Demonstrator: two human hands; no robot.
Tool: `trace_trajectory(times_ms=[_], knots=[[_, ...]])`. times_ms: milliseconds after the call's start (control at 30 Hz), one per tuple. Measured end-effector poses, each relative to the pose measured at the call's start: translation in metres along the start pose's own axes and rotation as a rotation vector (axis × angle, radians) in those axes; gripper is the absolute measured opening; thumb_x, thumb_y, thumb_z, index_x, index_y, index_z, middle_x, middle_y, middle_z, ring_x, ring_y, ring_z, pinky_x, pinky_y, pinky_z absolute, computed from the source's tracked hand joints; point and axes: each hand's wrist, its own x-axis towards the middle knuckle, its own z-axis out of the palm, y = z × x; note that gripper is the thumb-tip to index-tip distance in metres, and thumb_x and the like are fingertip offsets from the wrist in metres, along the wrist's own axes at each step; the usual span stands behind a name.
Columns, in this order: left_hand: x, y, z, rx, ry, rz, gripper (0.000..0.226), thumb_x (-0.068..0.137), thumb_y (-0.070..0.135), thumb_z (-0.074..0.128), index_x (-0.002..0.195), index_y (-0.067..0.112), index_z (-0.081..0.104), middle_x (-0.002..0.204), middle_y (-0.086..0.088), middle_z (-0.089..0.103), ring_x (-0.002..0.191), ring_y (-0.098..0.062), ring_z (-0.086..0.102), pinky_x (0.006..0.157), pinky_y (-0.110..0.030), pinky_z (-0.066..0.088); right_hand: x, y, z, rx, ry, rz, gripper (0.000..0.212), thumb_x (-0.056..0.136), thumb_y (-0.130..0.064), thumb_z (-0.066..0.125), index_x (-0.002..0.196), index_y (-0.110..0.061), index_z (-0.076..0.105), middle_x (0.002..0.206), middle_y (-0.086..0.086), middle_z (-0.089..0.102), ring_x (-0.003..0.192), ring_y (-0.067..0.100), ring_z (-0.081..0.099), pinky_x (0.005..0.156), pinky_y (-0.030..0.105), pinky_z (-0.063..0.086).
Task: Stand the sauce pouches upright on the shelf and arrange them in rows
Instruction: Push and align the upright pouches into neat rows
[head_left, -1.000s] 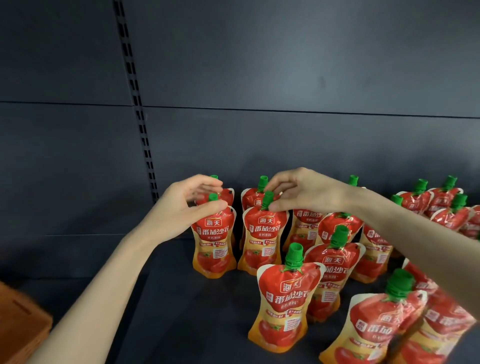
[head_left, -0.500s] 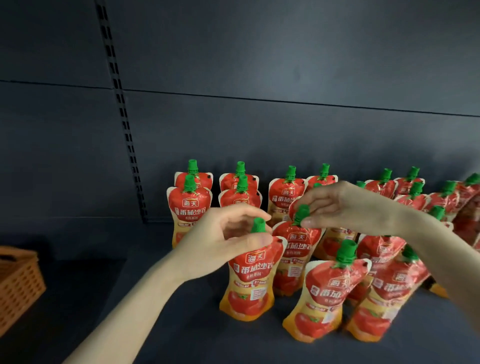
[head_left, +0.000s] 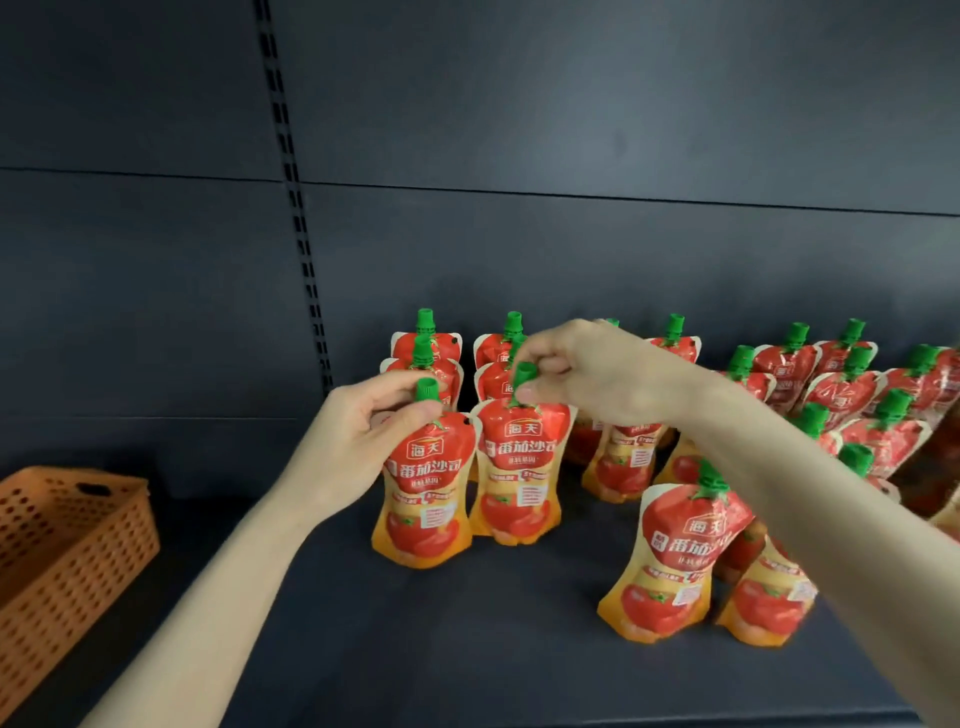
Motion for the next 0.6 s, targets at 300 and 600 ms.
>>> trace_trajectory(times_ms=[300, 600], knots=[[-0.035, -0.05, -0.005, -0.092, 0.188, -0.125, 0.048, 0.072, 0.016, 0.074, 0.11, 0.035, 0.051, 0.108, 0.009, 0.066, 0.097, -0.002, 0.065, 0.073, -0.016, 0.054, 0.0, -0.005, 0.082, 0.446, 0.383, 0.11, 0.03, 0.088, -0.017, 0.063, 0.117, -0.014, 0.058, 0.104, -0.007, 0.063, 0.101, 0.01, 0.059, 0.089, 0.027, 0.05], [-0.067, -0.102, 0.012, 0.096, 0.338, -0.159, 0.042, 0.072, 0.02, 0.079, 0.106, 0.025, 0.057, 0.102, 0.013, 0.066, 0.095, 0.001, 0.062, 0.073, -0.016, 0.052, -0.017, 0.015, 0.189, 0.998, 0.566, 0.324, 0.052, 0.08, -0.018, 0.073, 0.124, -0.017, 0.046, 0.114, -0.004, 0.064, 0.102, 0.006, 0.063, 0.079, 0.017, 0.055]])
